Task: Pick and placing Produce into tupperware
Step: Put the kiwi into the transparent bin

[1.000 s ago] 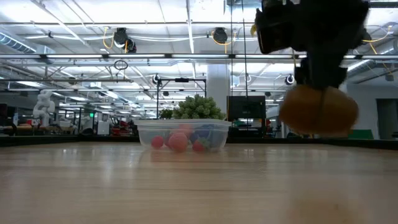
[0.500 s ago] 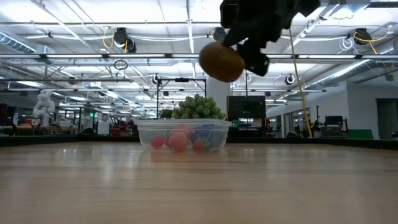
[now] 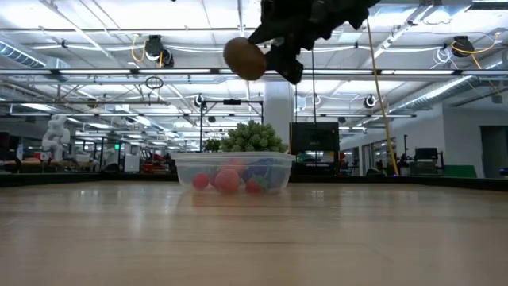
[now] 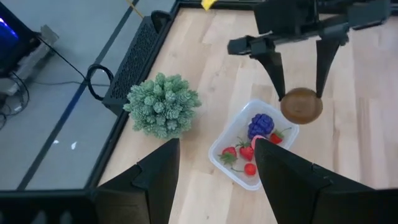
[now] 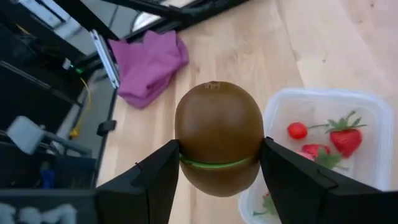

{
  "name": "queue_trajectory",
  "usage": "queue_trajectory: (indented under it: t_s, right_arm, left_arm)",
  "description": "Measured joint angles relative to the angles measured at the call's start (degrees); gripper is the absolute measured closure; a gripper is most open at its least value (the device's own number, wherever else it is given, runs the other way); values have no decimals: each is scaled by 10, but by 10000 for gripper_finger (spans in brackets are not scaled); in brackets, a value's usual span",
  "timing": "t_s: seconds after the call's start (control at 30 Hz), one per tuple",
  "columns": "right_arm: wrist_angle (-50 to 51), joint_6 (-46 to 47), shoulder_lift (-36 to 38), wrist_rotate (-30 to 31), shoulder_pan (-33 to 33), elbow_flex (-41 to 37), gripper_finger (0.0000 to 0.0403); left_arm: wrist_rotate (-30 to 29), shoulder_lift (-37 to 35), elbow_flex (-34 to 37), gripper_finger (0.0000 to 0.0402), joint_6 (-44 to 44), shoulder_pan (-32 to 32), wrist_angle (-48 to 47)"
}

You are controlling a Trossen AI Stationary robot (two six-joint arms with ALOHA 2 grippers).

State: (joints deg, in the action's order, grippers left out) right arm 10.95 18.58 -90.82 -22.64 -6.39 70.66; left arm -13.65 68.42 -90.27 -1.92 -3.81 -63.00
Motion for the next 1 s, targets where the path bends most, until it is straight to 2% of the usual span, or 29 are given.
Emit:
queue_trajectory:
  t_s: [0.37, 0.57, 0.67, 0.8, 1.0]
  right_arm:
    - [223, -99, -124, 6, -28, 221, 195]
    - [360, -156, -191, 67, -40, 355, 195]
    - [393, -175, -217, 88, -44, 401, 195]
    - [412, -192, -228, 120, -45, 411, 195]
    - [400, -190, -229, 140, -45, 363, 195]
  left_arm:
    - [-32, -20, -50, 188, 38, -39, -10]
    - [-45, -30, -98, 188, 46, -62, -30]
    - [-46, -35, -107, 188, 46, -71, -42]
    - [-47, -37, -107, 188, 45, -81, -52]
    - [-50, -38, -107, 188, 46, -99, -70]
